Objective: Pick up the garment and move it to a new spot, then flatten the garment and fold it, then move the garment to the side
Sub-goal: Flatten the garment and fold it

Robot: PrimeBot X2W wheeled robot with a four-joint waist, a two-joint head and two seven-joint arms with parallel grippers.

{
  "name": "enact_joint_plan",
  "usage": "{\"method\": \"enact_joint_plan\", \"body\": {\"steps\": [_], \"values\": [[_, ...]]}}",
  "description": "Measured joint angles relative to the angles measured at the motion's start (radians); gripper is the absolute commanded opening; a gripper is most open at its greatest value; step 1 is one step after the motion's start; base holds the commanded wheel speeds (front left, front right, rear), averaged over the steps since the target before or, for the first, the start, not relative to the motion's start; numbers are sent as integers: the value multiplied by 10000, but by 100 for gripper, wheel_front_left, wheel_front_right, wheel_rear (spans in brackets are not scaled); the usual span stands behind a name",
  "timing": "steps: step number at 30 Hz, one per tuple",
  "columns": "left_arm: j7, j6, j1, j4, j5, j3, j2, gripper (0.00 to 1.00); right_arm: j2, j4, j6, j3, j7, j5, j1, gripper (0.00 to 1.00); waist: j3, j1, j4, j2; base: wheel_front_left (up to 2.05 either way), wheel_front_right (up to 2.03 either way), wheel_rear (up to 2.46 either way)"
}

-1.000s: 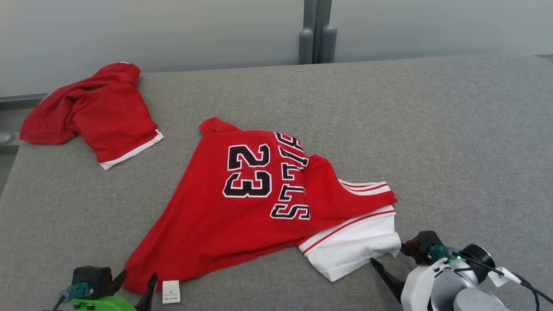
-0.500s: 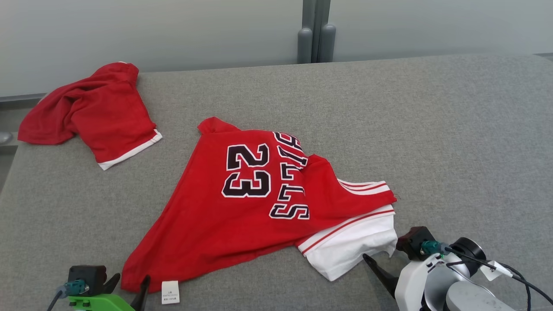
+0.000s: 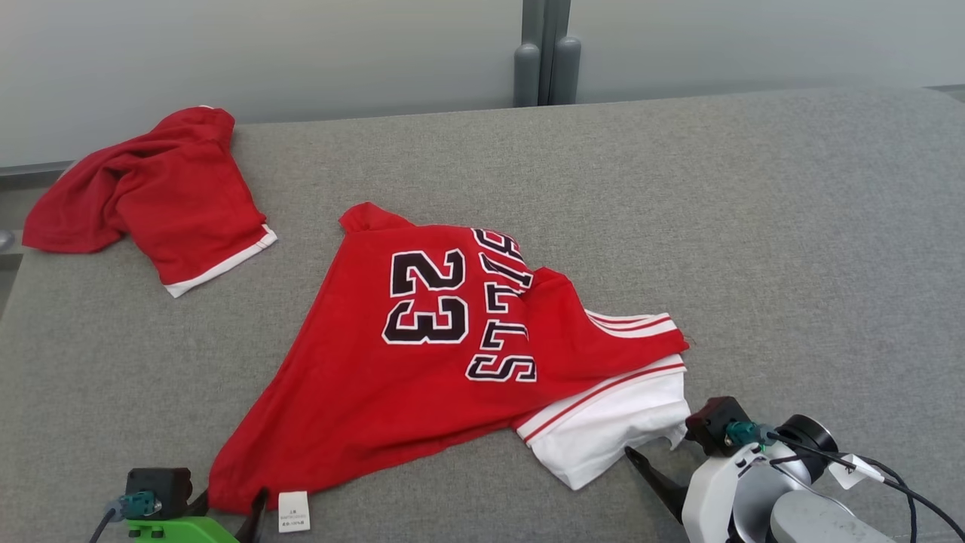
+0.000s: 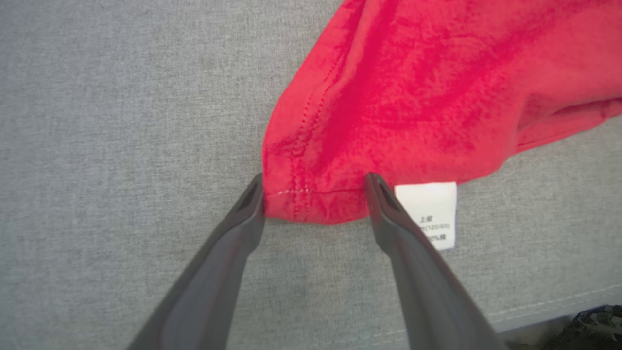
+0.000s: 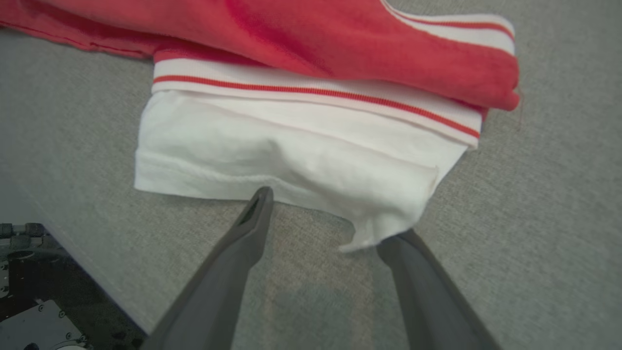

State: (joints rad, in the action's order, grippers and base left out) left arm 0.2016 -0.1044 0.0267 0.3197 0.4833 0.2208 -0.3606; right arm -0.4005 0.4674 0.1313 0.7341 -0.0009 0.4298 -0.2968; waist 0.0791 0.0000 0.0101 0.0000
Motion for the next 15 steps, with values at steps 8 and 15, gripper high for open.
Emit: {"method": "enact_joint_plan", "body": {"steps": [8,15], "values": [[-56,-81,-158,167,121,190,-19,19,82,194,0,270,-92,163,-163,93,61,0,-20,0,0,0,0],[-194,-188,-316,186,535,497,27,0,240,180,0,548,-476,1166,-286,0,81,0,-40,0,0,0,0]]}}
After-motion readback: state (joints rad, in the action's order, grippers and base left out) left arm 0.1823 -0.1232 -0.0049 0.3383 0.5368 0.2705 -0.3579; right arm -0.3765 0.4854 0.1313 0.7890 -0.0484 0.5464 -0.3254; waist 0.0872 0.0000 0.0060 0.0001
